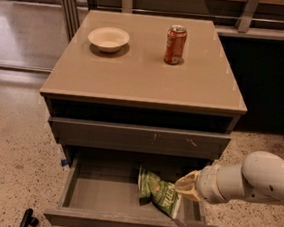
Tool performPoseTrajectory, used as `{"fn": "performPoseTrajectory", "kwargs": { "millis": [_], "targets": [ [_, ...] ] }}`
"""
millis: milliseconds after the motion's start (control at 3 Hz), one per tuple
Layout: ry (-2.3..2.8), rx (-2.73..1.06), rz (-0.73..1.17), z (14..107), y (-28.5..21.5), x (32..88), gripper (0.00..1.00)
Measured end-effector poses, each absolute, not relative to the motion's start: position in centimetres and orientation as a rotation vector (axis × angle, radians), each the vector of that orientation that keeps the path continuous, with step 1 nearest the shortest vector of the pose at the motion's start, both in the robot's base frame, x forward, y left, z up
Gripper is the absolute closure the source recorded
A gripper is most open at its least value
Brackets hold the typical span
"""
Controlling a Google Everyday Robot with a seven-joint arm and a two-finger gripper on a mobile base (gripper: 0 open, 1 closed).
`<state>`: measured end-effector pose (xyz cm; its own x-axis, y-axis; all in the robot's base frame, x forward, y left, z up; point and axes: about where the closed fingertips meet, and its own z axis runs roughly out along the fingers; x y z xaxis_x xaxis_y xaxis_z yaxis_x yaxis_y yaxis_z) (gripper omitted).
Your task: Pick green jalapeno chip bag from middle drawer and place on counter
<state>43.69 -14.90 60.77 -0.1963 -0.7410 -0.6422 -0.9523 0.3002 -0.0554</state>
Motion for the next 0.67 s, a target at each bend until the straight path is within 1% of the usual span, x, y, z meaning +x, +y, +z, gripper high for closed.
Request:
{"fn": "performPoseTrajectory", "kwargs": {
  "millis": [333,667],
  "targets": [
    [1.961,-1.479,0.465,56.7,-13.7,45.3,1.0],
    [1.946,-1.447,0.504,50.2,-11.7,46.3,1.0]
  ]
}}
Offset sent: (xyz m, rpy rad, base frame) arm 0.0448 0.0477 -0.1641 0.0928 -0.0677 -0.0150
